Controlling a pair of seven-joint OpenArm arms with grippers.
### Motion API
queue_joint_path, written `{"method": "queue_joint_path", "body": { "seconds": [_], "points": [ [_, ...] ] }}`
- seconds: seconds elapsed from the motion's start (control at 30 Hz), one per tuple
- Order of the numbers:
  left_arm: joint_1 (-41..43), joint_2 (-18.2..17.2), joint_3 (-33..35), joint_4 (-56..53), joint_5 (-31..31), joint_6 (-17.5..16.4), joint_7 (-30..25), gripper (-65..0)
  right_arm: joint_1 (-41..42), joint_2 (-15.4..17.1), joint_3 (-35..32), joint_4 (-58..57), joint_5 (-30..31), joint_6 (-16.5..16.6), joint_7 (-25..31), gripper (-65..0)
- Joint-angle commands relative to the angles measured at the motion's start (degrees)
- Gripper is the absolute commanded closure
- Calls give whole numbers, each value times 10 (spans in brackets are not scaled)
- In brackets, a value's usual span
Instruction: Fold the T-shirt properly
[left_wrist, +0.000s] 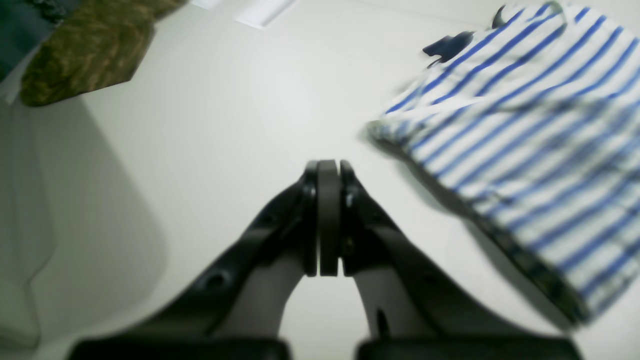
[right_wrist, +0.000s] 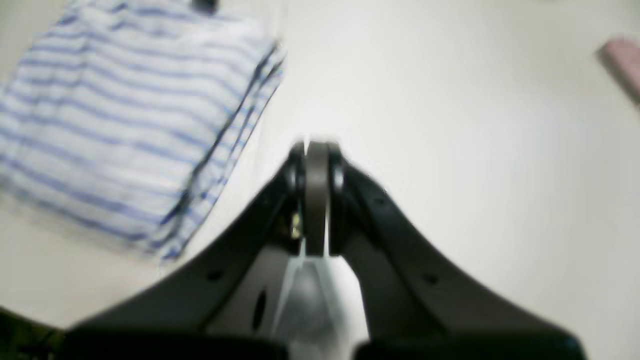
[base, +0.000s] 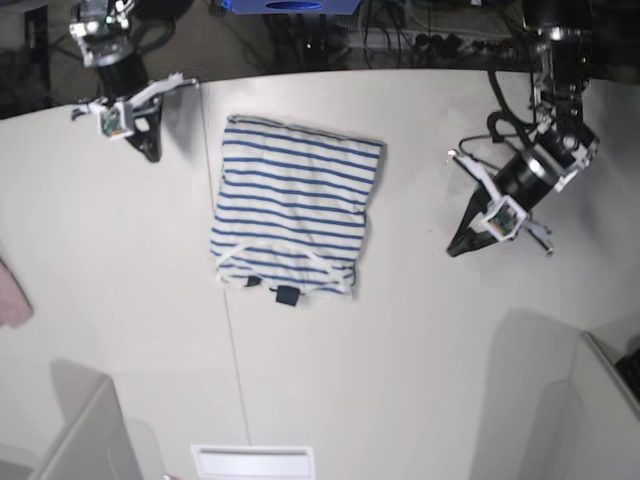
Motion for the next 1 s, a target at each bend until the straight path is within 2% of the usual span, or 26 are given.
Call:
{"method": "queue_joint_path", "body": {
  "seconds": [0.0, 0.07, 0.17, 0.3, 0.4, 0.53, 0.6, 0.73, 0.83, 0.97],
  "points": [
    [32, -4, -22, 24, -9, 4, -31, 0, -16, -9, 20, 10, 4, -3, 37, 0],
    [111, -3, -53, 38, -9, 4, -61, 0, -40, -34, 49, 8, 3, 26, 63, 0],
    [213, -2, -68, 38, -10, 4, -113, 0, -72, -33, 72, 2, 3, 61, 59, 0],
    [323, 23, -67, 5, -10, 4, -211, 0, -122, -13, 70, -7, 4, 62, 3, 0],
    [391, 44, -68, -34, -9, 4, -298, 0, -145, -1, 59, -8, 21, 62, -82, 0],
    [451, 65, -60, -116, -4, 4, -381, 0, -147, 50, 51, -29, 112, 62, -276, 0],
    [469, 78, -60, -176, -3, 5, -412, 0, -147, 73, 42, -45, 130, 62, -319, 0],
    [478, 89, -46, -332, 2, 5, -475, 0, -140, 116, -47, -116, 130, 62, -310, 0],
    [458, 91, -4, -453, 44, 8, -518, 0, -113, 136, -128, -200, 130, 60, -284, 0],
    [398, 92, 64, -628, 111, 77, -551, 0, -54, 150, -226, -335, 130, 8, -239, 0]
  ]
}}
